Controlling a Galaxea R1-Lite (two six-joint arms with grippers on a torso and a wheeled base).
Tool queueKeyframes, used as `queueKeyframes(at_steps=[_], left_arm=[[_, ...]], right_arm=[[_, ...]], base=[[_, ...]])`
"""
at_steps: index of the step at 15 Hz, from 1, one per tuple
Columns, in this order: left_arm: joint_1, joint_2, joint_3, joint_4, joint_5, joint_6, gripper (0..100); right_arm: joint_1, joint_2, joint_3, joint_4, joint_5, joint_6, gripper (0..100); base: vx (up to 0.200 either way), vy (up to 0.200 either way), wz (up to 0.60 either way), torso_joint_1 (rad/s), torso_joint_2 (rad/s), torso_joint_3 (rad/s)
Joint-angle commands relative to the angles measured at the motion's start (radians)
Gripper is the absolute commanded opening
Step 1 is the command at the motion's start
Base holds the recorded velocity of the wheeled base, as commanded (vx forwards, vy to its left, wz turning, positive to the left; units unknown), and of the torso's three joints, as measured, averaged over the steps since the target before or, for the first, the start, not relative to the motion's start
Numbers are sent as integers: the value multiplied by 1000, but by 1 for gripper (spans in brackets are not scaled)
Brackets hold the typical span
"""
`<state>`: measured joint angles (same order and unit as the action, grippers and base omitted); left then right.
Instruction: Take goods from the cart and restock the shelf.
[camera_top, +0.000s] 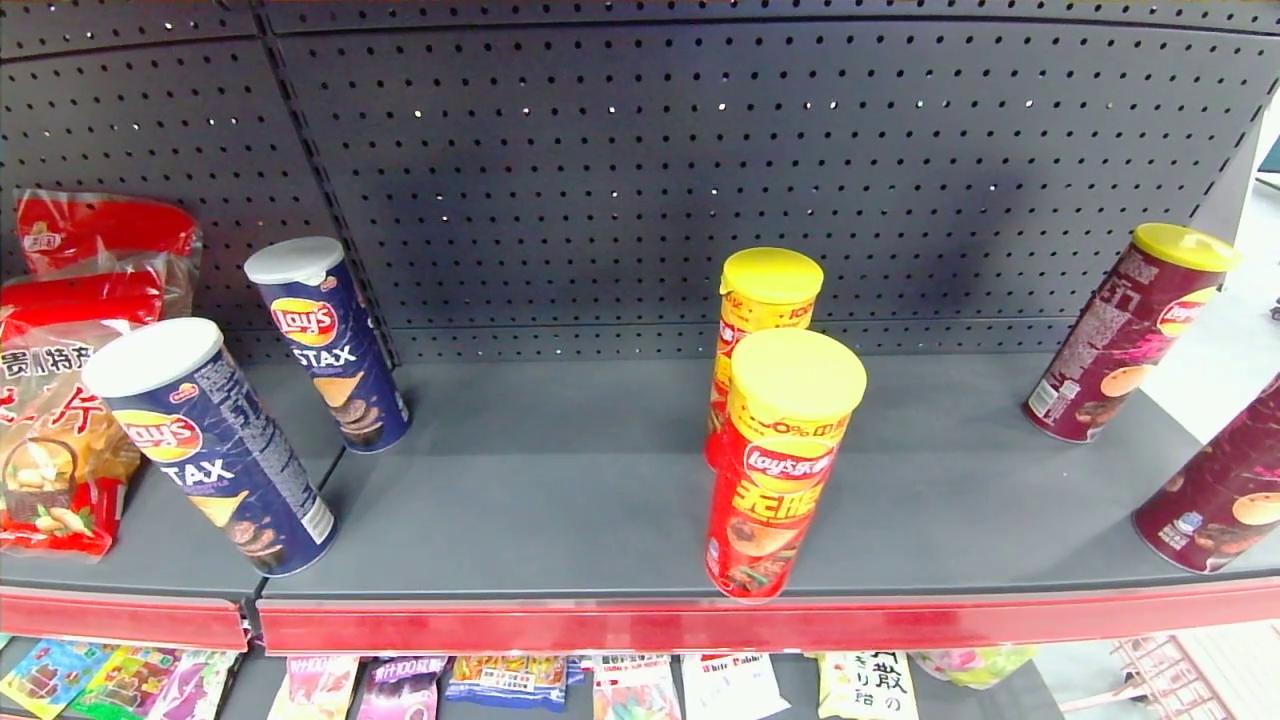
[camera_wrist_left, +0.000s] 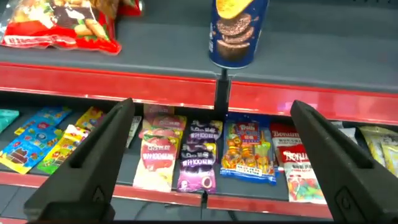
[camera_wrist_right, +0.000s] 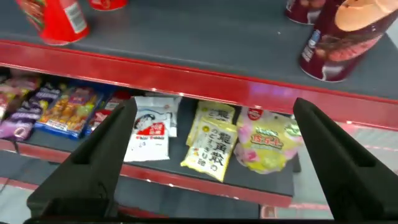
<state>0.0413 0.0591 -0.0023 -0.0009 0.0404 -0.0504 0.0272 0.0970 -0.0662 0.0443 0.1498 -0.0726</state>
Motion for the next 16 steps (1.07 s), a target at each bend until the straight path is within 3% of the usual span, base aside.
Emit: queueKeyframes(at_steps=[1,4,16], left_arm=[[-24,-27,1,-1,-8,4,100],[-40,-59,2,-2,-48,11,100],[-40,-59,1,-1,-48,17,100]], right_arm=[[-10,-60,46,-27,-24,17,100],[-27,-97,65,-40,-153,96,100],[-26,-97,66,-41,-136,71,100]], base=[[0,0,0,0,0,0],[0,0,0,0,0,0],[0,0,0,0,0,0]])
